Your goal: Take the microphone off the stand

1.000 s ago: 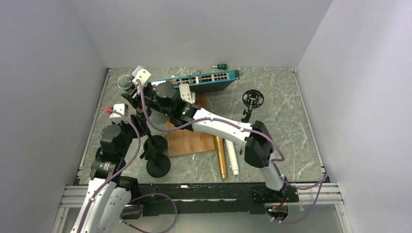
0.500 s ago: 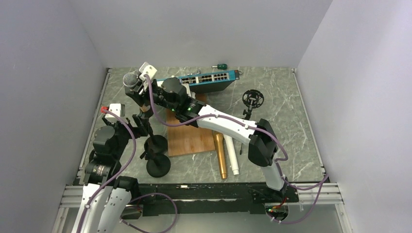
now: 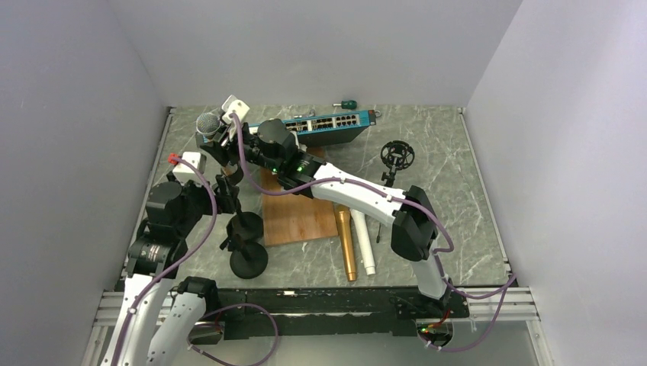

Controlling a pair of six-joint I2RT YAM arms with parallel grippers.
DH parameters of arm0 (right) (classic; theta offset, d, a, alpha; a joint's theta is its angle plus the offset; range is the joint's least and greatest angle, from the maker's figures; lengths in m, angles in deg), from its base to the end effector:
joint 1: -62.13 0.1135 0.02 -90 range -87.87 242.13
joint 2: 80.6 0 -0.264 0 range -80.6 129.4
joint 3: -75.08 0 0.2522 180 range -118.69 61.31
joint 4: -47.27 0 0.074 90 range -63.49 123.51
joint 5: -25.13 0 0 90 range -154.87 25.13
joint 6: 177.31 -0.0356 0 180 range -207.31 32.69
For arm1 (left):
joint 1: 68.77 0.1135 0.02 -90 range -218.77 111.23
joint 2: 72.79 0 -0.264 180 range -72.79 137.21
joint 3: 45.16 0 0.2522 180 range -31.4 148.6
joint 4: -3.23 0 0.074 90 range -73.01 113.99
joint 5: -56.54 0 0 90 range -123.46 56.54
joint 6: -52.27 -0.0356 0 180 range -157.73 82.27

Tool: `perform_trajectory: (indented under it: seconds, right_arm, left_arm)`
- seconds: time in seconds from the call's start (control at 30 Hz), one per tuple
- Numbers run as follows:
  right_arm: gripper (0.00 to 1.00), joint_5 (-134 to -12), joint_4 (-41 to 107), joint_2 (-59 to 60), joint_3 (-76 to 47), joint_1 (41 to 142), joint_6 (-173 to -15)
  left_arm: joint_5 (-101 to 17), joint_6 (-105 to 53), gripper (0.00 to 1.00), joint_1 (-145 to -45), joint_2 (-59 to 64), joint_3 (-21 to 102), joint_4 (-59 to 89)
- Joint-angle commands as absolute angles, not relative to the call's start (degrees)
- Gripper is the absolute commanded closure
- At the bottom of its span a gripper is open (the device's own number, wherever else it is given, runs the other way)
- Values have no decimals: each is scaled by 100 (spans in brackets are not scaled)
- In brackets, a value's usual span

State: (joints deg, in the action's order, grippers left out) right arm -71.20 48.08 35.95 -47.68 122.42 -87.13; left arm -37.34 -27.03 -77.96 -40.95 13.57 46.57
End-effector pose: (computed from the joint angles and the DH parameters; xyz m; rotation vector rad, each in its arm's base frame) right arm 0.2431 0.4339 0.3903 -0.8450 1.2616 0.9307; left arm 0.1237 -0.0225 0.3358 0.0227 1.8681 -0.3034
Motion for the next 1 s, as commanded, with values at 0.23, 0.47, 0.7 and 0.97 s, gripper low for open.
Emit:
perform_trajectory:
  seconds: [0.23,0.47,0.7,0.97]
  right_arm:
    - [100,-7243,5124,3180,-5004,12229,-8894]
    - [100,-7208,5161,3180,-4998,12235,-8935]
    - [100,-7150,5029,3300,-5388,12255,-8918]
    - [100,-6734,4810,3495,-6284,12275,-8877]
  left_arm:
    - [-3869,-3281,10,-7773,-3925,1455,4806]
    - [-4155,-3363,17,-7773,-3739,1407,4605]
    - [-4076,-3798,92,-7773,-3597,1417,4745]
    - [-3937,-3820,100,-7773,-3587,1175,4656]
